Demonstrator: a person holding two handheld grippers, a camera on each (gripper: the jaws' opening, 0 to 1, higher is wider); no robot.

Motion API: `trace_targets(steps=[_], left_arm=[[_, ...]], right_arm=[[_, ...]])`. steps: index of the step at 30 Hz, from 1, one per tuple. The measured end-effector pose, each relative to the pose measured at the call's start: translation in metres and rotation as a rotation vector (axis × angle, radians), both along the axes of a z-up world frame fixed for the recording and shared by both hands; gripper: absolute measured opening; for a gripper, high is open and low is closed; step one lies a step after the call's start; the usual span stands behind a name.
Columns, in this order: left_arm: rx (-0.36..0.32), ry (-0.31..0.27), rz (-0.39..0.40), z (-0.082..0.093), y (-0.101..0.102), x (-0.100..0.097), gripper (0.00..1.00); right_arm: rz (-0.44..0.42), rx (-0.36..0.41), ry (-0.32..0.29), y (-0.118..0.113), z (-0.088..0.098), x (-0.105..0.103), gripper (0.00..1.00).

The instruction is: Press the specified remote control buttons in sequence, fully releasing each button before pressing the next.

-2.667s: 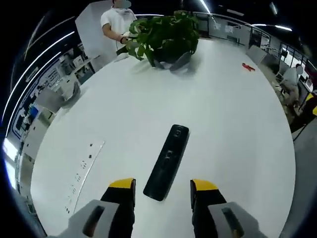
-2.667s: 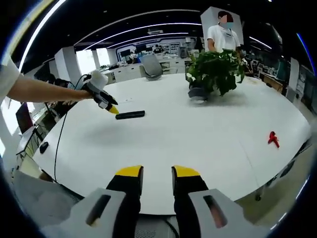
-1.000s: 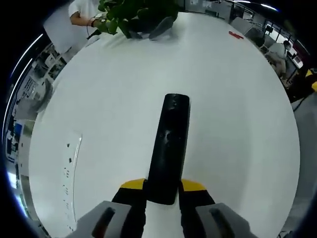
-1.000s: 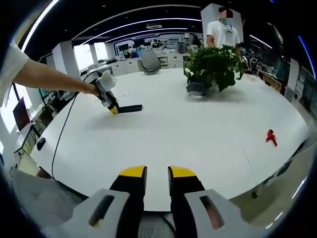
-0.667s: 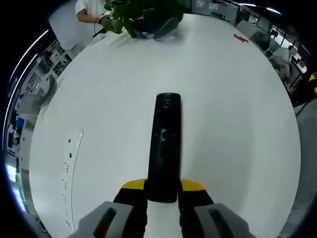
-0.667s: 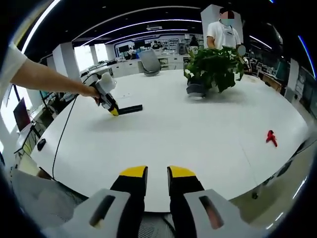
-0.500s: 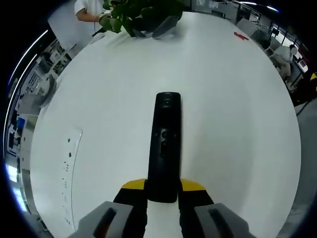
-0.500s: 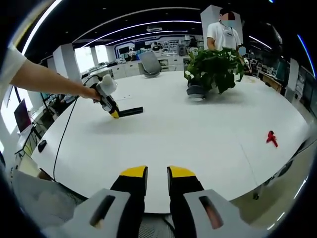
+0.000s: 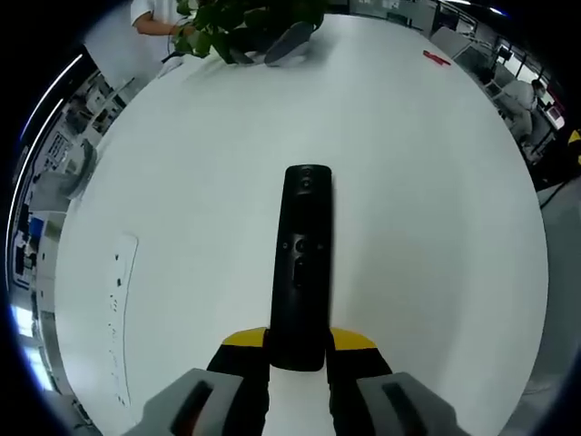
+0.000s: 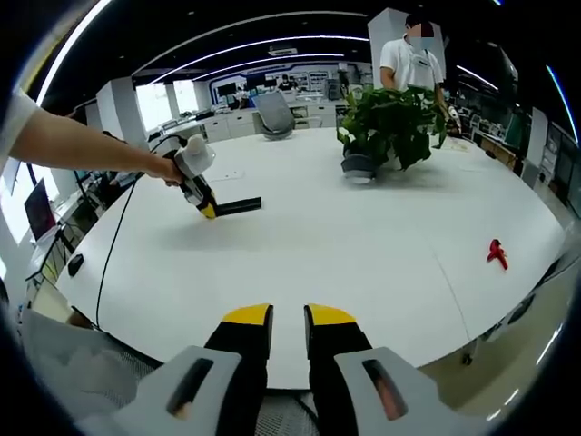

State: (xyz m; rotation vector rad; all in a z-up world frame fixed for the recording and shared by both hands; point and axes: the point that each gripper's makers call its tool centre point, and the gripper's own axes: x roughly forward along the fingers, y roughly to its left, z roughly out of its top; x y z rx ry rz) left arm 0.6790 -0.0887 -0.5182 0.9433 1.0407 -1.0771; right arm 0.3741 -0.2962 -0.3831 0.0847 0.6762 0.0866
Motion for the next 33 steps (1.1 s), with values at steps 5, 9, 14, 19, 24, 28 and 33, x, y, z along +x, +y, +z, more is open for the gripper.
trace_targets(steps=[5,9,14,19,24,28,33], left_arm=[[0.056,-0.019,-0.04,0.0,-0.002,-0.006,0.23],[0.087,-0.017,-0.041,-0.001,-0.001,-0.005,0.23],[0.101,-0.012,-0.033,-0.001,0.0,-0.008,0.23],[0.122,-0.018,-0.057,-0.002,-0.001,-0.01,0.23],[0.146,-0.028,-0.073,-0.003,-0.001,-0.015,0.23],[0.153,-0.028,-0.072,-0.003,-0.001,-0.02,0.23],[0.137,-0.014,-0.042,-0.003,-0.001,-0.026,0.23]], right_arm=[[-0.003,0.009,-0.004,0.0,0.001,0.0,0.13],[-0.001,0.013,-0.007,0.0,0.002,0.0,0.13],[-0.001,0.019,-0.007,0.0,0.002,-0.001,0.13],[0.0,0.022,-0.012,0.001,0.003,0.0,0.13],[0.001,0.028,-0.008,0.001,0.002,-0.001,0.13],[0.006,0.029,-0.012,0.002,0.003,0.0,0.13],[0.008,0.033,-0.017,0.002,0.004,0.0,0.13]])
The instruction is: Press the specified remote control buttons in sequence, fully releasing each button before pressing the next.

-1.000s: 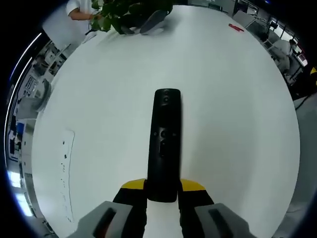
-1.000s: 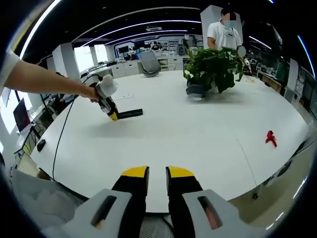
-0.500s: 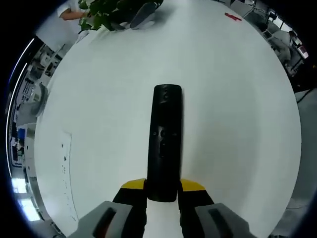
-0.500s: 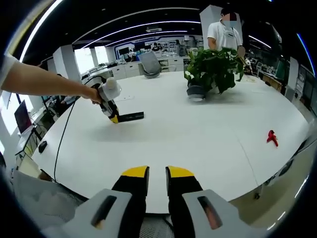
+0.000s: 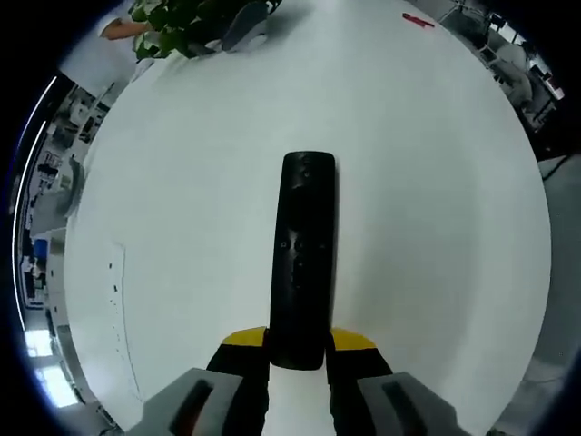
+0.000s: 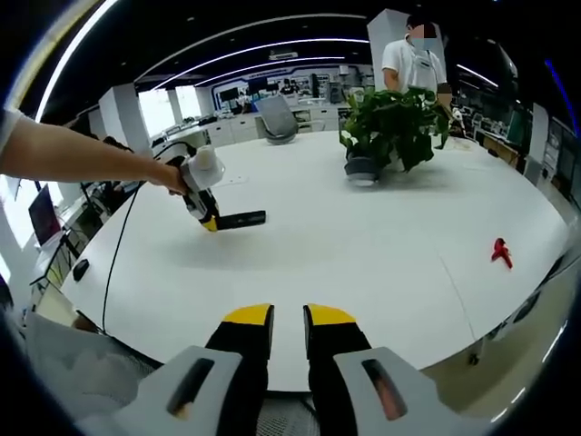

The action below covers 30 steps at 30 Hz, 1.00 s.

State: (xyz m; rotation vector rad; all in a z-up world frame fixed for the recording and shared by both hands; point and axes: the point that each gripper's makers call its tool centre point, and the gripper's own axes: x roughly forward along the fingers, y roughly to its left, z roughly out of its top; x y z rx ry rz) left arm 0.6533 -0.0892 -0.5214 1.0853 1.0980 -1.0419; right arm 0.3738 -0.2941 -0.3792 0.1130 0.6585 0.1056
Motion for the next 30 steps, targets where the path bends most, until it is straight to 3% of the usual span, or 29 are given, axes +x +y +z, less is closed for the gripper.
trace_targets(steps=[9,30], left_arm=[[0.025,-0.006,-0.023,-0.001,-0.002,-0.013,0.23],[-0.003,0.022,-0.005,-0.003,-0.003,-0.056,0.23]], right_arm=[[0.005,0.013,-0.002,0.001,0.0,0.0,0.12],[0.015,0.044,-0.006,0.005,0.001,0.0,0.11]])
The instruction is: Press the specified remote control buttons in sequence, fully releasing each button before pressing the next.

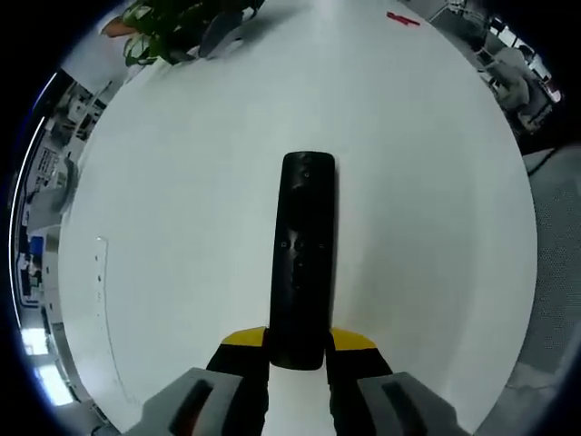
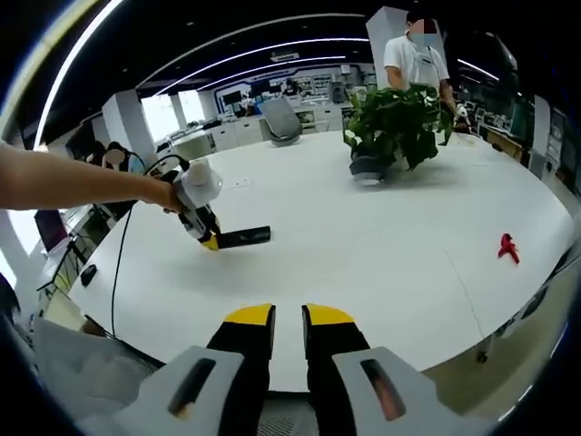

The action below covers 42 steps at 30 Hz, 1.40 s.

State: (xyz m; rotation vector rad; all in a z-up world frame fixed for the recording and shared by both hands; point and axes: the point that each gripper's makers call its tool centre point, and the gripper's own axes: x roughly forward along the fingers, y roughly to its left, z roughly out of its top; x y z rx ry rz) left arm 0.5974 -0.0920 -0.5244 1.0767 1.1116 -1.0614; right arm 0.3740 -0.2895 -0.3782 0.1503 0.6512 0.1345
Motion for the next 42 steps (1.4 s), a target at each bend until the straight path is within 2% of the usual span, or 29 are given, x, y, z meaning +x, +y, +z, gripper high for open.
trace_targets(steps=[18,21,30,42], left_arm=[[-0.027,0.011,0.025,0.0,-0.002,-0.032,0.23],[-0.011,-0.004,-0.006,0.001,-0.004,-0.039,0.23],[0.002,-0.016,-0.032,0.002,-0.004,-0.057,0.23],[-0.041,-0.009,-0.019,0.003,-0.003,-0.085,0.23]], right_arm=[[0.02,0.027,-0.001,0.005,0.001,-0.001,0.11],[0.023,0.028,-0.004,0.005,0.002,-0.001,0.11],[0.032,0.025,-0.007,0.006,0.002,-0.001,0.11],[0.041,0.039,-0.011,0.008,0.003,-0.002,0.11]])
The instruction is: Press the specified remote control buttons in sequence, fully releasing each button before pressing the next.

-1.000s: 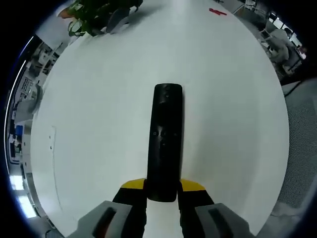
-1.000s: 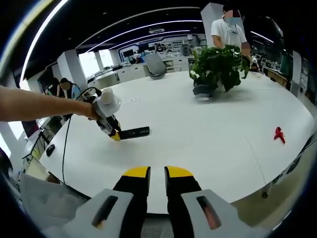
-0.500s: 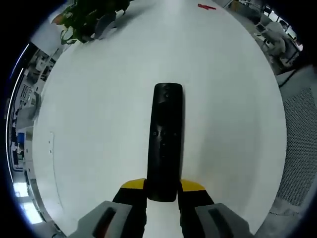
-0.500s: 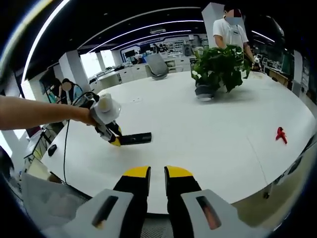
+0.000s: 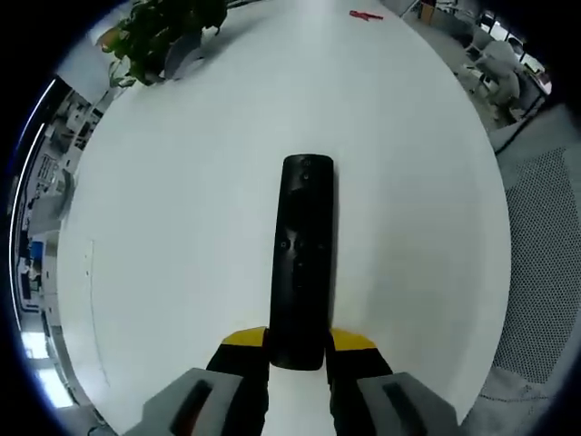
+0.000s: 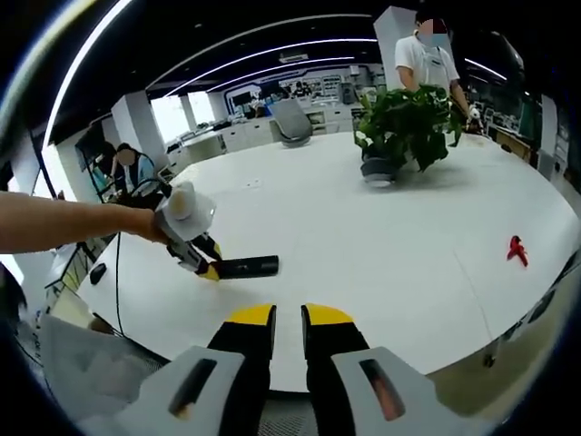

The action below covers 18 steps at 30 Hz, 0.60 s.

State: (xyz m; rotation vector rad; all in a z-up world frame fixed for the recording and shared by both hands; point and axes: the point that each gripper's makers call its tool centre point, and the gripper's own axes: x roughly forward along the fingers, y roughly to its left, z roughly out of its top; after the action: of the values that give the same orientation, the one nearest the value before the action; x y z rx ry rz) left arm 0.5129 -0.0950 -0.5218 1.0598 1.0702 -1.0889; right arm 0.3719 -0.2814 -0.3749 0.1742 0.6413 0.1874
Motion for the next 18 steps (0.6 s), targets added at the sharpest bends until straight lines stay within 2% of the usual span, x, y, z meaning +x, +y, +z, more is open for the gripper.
trace_targets(steps=[10,18], left_arm=[[-0.026,0.005,0.009,0.0,-0.001,-0.021,0.23],[-0.01,-0.013,-0.015,0.0,-0.002,-0.039,0.23]], right_arm=[[0.02,0.009,0.005,0.005,0.0,-0.001,0.1],[0.028,0.051,0.025,0.008,-0.001,-0.002,0.09]])
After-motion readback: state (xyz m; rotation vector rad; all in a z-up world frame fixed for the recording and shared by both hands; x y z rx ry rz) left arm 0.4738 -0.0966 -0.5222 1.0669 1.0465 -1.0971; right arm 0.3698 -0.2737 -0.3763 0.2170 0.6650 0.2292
